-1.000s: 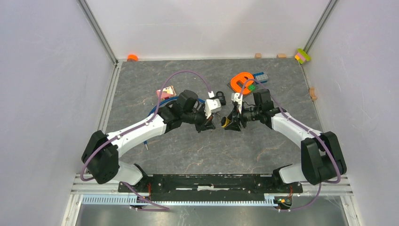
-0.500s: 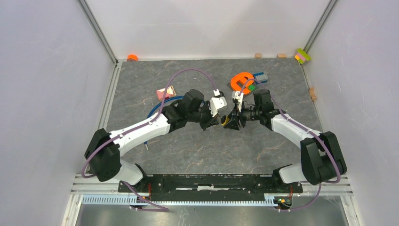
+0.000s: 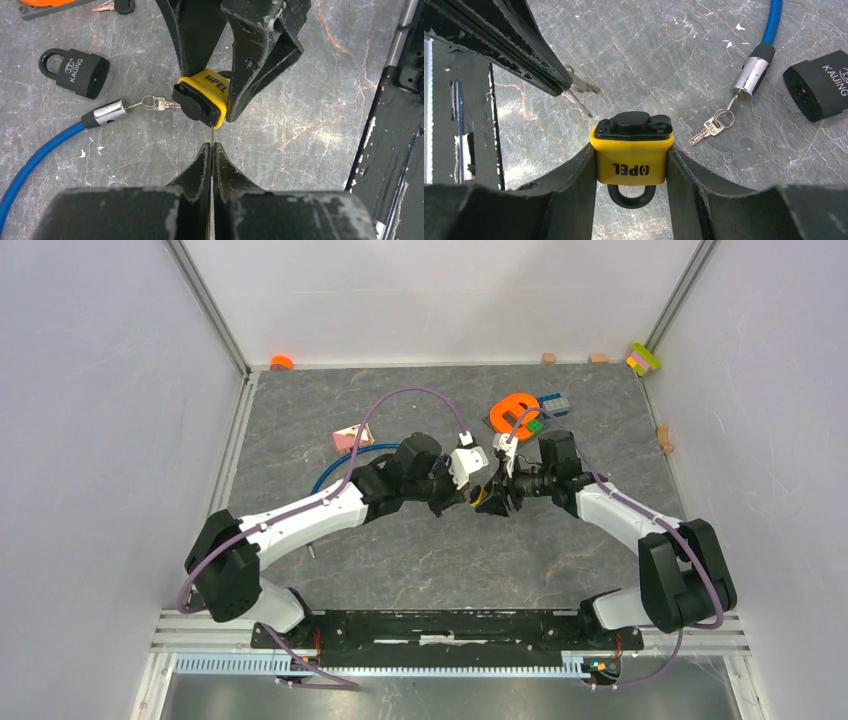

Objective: Unlock with the key

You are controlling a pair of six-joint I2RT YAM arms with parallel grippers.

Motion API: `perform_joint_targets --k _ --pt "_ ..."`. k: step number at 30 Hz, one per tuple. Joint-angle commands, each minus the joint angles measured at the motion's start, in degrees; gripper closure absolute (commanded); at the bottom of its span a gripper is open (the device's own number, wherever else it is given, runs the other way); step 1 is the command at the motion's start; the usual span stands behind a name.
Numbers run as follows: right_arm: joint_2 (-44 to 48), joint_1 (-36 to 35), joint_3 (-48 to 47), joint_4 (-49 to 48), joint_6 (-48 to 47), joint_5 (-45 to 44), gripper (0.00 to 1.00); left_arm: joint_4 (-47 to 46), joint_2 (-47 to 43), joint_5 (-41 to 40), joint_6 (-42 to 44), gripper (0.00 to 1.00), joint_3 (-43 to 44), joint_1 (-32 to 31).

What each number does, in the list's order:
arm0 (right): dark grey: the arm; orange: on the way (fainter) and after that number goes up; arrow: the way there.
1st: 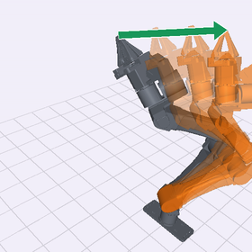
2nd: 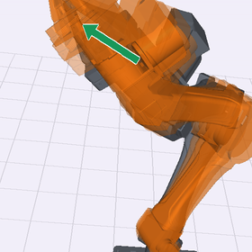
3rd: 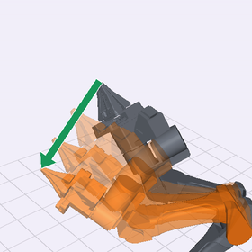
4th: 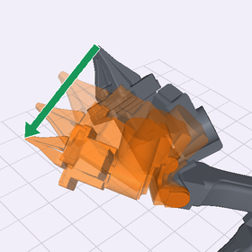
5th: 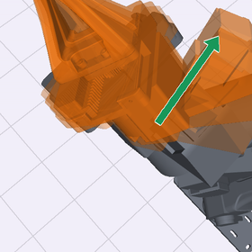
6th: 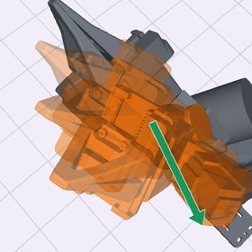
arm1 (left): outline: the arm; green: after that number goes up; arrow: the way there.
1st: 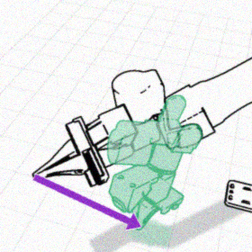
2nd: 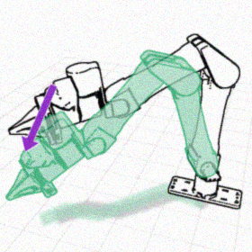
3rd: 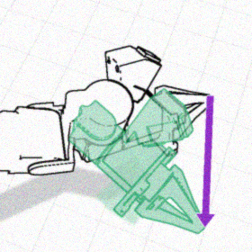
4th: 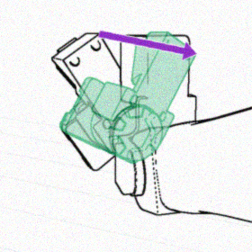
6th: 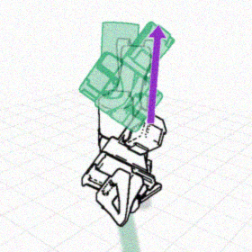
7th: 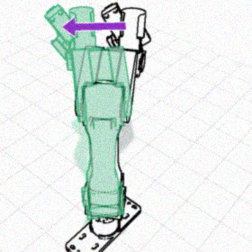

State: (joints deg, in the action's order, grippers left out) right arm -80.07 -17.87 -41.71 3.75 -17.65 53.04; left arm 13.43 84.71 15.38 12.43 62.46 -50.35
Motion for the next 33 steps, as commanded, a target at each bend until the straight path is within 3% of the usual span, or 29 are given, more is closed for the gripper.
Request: perform_joint_targets --k 1,33 --pt "1.7 0.0 -0.4 -3.1 0.7 1.1 1.00 -1.2 0.1 -1.4 1.5 0.98 2.7 -0.2" --pt "1.2 0.1 -1.0 -3.2 1.8 1.5 1.00 -1.0 1.5 -1.5 2.7 0.98 3.2 -0.7"
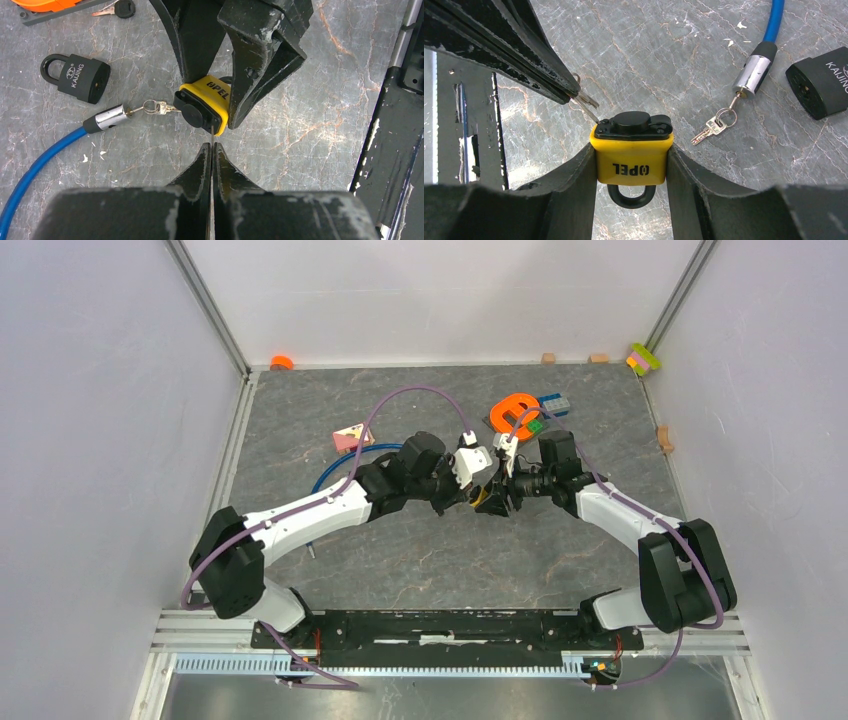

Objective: Unlock with the key

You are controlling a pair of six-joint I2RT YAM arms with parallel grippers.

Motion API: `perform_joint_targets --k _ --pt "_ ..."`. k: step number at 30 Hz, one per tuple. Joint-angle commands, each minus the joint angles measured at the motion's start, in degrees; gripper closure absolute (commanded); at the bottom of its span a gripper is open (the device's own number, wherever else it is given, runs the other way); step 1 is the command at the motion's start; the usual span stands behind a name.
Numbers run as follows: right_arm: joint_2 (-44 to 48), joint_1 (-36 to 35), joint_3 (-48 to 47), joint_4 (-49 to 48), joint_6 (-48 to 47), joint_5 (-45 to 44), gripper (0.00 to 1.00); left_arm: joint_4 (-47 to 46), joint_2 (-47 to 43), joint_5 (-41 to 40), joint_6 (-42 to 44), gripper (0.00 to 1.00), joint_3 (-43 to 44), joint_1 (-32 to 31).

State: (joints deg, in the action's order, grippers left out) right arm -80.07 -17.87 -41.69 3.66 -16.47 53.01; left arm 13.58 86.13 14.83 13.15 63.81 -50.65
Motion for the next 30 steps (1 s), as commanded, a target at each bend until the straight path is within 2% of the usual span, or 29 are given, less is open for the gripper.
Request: perform_joint_targets --k 1,30 --pt "1.2 0.1 -1.0 -3.1 0.6 1.5 1.00 -1.2 0.1 -0.9 2.0 0.98 1.8 -0.4" --pt "0.7 0.1 -1.7 -2.7 0.8 1.3 1.00 -0.8 0.5 -0.9 2.9 0.98 1.2 -0.9"
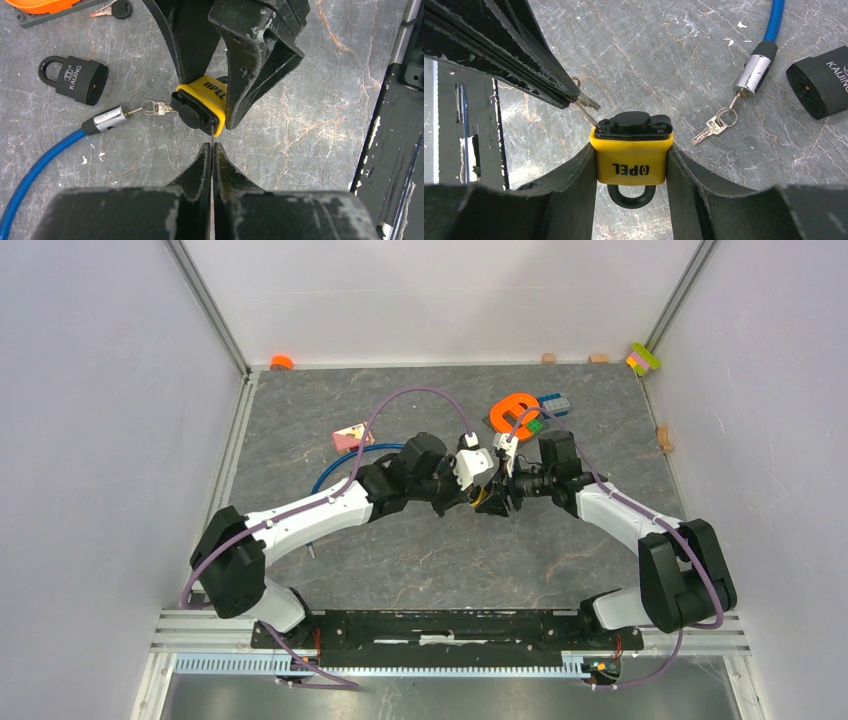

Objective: Unlock with the key

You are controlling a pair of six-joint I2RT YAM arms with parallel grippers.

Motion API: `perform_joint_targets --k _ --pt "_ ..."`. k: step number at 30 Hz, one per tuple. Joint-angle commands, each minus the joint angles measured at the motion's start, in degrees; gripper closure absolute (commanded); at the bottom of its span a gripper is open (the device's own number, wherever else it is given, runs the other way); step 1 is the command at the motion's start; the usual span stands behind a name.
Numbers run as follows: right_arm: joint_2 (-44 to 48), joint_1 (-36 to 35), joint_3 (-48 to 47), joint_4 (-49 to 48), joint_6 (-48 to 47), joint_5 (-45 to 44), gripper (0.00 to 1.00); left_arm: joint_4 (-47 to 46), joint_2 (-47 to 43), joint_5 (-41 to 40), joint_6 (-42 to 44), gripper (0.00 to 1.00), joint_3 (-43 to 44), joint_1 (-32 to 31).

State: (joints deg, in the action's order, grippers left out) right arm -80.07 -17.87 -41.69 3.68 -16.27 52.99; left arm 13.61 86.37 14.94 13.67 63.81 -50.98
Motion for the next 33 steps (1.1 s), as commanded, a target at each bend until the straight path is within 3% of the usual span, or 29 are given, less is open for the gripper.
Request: perform_joint_targets --k 1,33 --pt "0.8 0.0 -1.7 -2.7 0.6 1.3 1.00 -0.8 0.3 -1.1 2.5 0.98 1.2 -0.5" --pt "-0.2 0.0 -1.4 -5.1 3.6 2.0 1.00 -1.9 0.6 -2.9 2.5 0.98 1.6 -1.6"
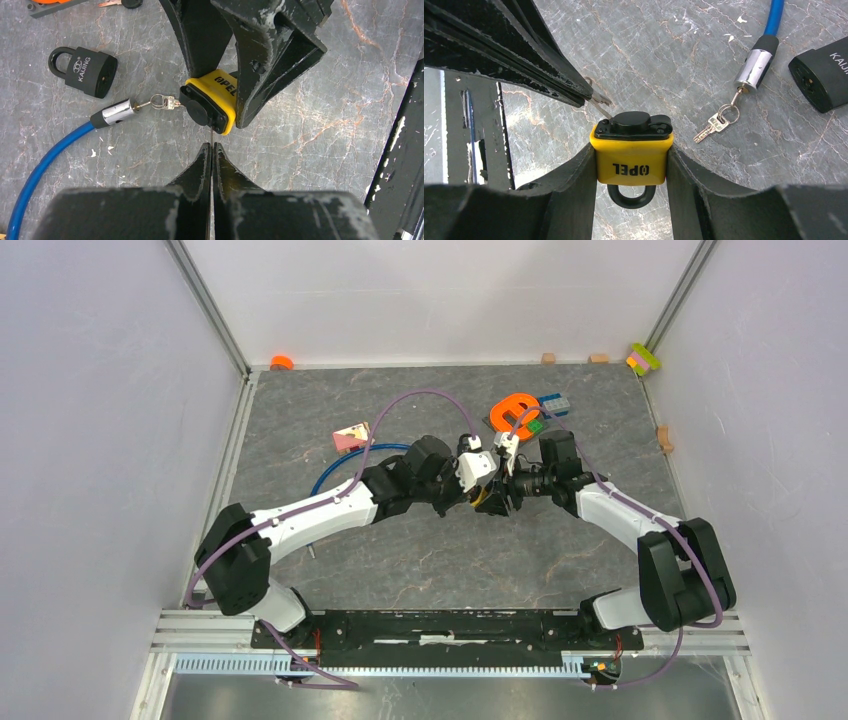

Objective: Unlock with the key

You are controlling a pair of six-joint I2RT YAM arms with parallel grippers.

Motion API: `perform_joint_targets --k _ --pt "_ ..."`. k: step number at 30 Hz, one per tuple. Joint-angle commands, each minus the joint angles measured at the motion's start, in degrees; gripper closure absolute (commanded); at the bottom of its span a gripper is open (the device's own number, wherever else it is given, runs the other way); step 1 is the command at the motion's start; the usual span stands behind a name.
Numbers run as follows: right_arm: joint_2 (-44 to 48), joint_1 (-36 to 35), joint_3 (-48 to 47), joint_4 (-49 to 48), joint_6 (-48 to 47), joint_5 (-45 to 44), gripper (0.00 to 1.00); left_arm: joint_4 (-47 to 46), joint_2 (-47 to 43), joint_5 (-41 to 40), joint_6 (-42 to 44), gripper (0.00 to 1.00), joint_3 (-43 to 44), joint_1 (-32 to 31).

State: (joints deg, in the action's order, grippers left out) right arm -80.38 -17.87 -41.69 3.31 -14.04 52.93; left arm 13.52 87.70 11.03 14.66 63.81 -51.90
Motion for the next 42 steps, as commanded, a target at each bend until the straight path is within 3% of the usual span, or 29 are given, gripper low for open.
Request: perform_joint_targets --k 1,16,42 --pt "0.1 0.1 -1.5 -4.7 1.5 2.0 1.00 -1.7 -0.9 1.2 1.4 0.98 1.5 -0.7" --pt "-1.0 0.1 -2.2 -4.2 1.5 1.4 1.00 -1.7 -2.6 3.8 1.7 0.98 0.7 -1.0" --pt "-1.2 0.2 -1.4 -1.3 -2.8 2.4 1.00 -3.9 -3.7 -0.1 2.7 0.98 -1.8 -1.0"
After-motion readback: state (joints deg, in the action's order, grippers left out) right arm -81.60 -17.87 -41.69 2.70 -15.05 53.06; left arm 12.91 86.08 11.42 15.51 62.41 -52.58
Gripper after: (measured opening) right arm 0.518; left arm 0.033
